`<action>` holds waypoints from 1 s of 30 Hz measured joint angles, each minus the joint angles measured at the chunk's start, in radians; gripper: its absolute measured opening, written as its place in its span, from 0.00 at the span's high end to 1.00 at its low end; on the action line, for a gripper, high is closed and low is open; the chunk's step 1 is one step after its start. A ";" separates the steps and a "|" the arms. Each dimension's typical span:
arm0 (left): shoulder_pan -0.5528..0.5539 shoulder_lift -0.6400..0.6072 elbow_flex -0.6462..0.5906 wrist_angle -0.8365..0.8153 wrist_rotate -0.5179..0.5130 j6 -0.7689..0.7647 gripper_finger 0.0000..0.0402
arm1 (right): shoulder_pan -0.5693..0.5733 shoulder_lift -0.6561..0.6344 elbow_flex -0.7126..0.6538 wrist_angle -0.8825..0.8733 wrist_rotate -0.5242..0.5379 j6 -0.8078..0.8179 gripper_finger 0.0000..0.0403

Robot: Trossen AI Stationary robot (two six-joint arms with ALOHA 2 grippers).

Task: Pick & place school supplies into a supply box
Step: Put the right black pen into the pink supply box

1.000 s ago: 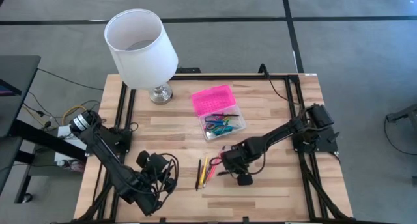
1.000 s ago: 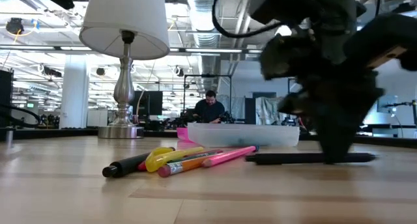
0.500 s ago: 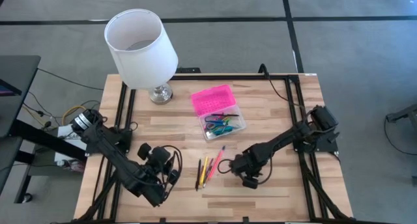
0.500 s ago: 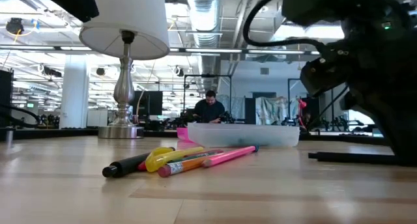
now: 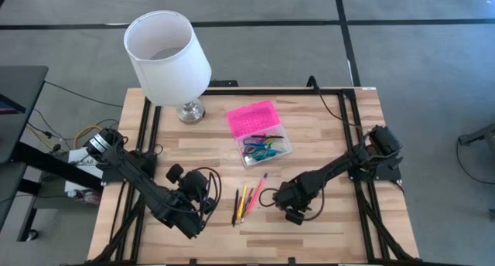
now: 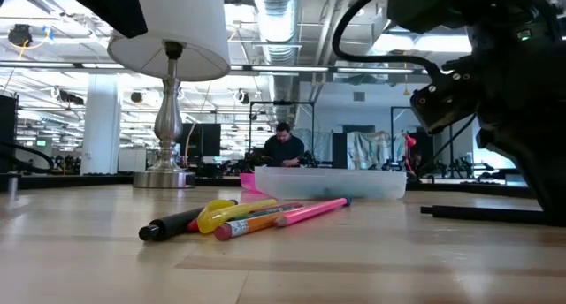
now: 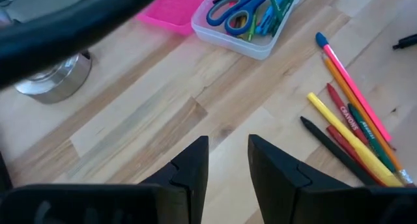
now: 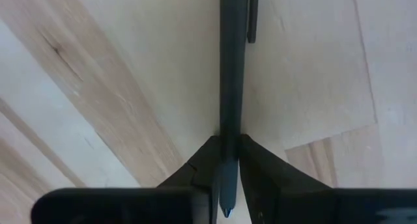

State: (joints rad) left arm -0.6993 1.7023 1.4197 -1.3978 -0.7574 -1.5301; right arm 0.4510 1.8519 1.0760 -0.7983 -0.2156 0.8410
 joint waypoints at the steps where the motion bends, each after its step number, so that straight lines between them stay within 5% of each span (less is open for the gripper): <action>1: 0.000 0.000 0.000 0.000 0.001 0.001 0.74 | -0.002 0.000 0.000 0.001 -0.003 0.000 0.89; 7: -0.001 0.000 0.000 0.000 0.001 -0.004 0.74 | -0.008 -0.001 0.001 0.002 0.004 0.000 0.98; 22: 0.011 0.000 0.000 0.000 0.000 -0.001 0.74 | -0.011 -0.086 -0.002 -0.027 0.110 -0.037 0.99; 30: 0.024 0.000 0.000 0.000 -0.011 0.003 0.74 | -0.089 -0.193 -0.001 -0.068 0.211 -0.226 0.99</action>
State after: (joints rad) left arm -0.6750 1.7023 1.4197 -1.3975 -0.7683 -1.5271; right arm 0.3623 1.6591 1.0749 -0.8661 -0.0049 0.6153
